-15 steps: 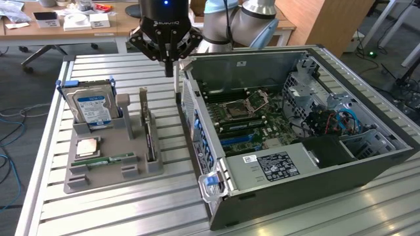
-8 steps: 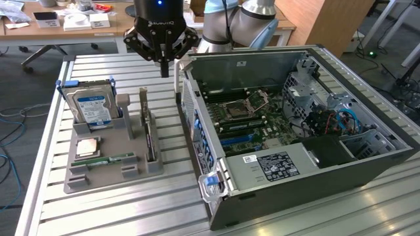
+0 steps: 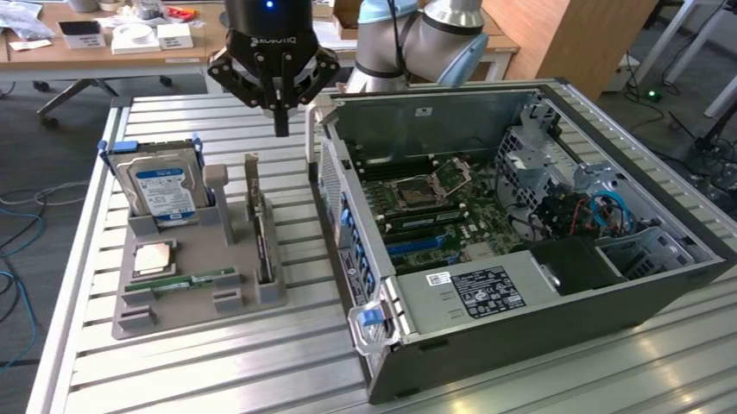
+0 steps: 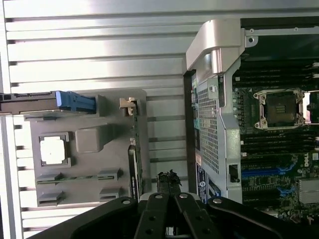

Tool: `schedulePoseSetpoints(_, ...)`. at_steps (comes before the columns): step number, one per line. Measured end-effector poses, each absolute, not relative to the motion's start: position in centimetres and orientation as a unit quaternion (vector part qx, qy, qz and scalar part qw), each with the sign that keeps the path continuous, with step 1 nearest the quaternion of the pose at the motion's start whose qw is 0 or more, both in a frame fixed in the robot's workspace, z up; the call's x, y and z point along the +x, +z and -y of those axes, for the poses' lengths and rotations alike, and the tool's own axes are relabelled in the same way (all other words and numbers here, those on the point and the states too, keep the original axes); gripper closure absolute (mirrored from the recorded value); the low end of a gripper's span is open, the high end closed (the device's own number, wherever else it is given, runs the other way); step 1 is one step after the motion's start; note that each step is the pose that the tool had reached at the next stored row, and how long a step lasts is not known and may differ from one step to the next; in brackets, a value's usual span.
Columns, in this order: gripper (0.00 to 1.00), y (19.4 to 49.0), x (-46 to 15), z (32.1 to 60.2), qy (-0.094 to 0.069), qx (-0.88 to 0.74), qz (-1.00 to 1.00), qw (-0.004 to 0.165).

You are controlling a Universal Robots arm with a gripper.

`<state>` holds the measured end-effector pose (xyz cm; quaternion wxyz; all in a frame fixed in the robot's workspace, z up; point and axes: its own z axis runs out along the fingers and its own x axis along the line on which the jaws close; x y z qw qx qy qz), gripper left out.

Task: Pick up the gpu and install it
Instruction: 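Reach for the gpu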

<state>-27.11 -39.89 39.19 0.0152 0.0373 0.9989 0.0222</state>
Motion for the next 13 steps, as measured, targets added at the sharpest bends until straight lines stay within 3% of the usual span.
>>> schedulePoseSetpoints(13,0.89,39.2,-28.4,39.9,0.022,0.037,-0.999,0.015)
